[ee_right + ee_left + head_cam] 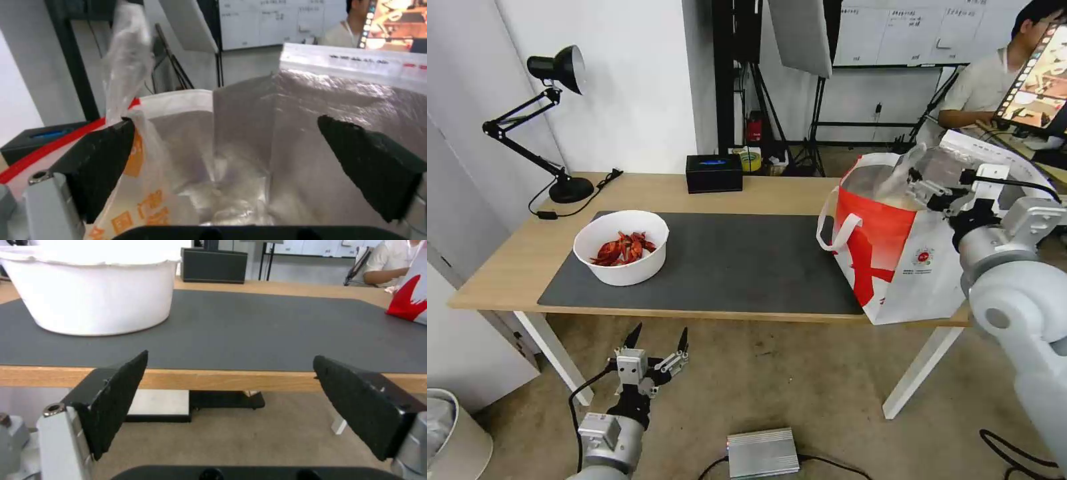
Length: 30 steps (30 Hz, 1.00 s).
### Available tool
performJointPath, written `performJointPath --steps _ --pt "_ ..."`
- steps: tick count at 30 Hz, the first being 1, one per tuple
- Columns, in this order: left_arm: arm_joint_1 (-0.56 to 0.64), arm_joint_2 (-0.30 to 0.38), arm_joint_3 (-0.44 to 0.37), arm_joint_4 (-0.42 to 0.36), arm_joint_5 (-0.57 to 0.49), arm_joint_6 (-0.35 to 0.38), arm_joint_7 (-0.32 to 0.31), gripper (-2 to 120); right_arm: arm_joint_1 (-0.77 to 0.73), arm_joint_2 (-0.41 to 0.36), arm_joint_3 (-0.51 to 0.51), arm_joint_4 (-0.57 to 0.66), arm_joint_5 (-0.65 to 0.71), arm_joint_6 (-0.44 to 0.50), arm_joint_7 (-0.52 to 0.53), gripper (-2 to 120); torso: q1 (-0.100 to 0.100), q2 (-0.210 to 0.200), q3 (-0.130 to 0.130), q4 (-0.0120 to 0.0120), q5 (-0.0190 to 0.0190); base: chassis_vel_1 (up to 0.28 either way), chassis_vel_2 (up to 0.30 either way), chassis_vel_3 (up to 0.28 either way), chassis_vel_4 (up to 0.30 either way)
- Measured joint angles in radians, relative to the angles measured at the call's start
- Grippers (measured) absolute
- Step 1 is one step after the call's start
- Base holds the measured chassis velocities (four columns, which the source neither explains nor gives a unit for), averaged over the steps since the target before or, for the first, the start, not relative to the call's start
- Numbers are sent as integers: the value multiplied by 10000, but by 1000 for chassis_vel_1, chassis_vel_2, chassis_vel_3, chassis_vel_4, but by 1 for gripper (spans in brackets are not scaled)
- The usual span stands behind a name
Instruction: Pick up the trash from the table and place it into the takeout bag.
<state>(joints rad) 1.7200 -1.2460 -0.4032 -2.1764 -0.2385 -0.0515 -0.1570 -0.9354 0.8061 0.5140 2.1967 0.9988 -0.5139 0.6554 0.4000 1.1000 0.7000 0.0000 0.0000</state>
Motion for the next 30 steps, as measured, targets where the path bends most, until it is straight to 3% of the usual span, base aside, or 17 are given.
performJointPath --steps 6,9,22,30 --pt "47 -14 -2 -59 39 -5 0 100 196 -158 104 106 1247 -267 843 100 0 0 0 0 0 0 0 0 0" --pt "50 7 -5 -76 40 -8 0 100 390 -252 184 264 2964 -422 1726 100 0 0 0 0 0 0 0 0 0" --pt "-197 48 153 137 13 -16 0 100 922 -411 211 231 4685 -452 2709 100 0 0 0 0 0 0 0 0 0" --pt "-421 92 273 341 -23 -17 -6 100 1551 -727 281 50 6902 -424 3639 100 0 0 0 0 0 0 0 0 0"
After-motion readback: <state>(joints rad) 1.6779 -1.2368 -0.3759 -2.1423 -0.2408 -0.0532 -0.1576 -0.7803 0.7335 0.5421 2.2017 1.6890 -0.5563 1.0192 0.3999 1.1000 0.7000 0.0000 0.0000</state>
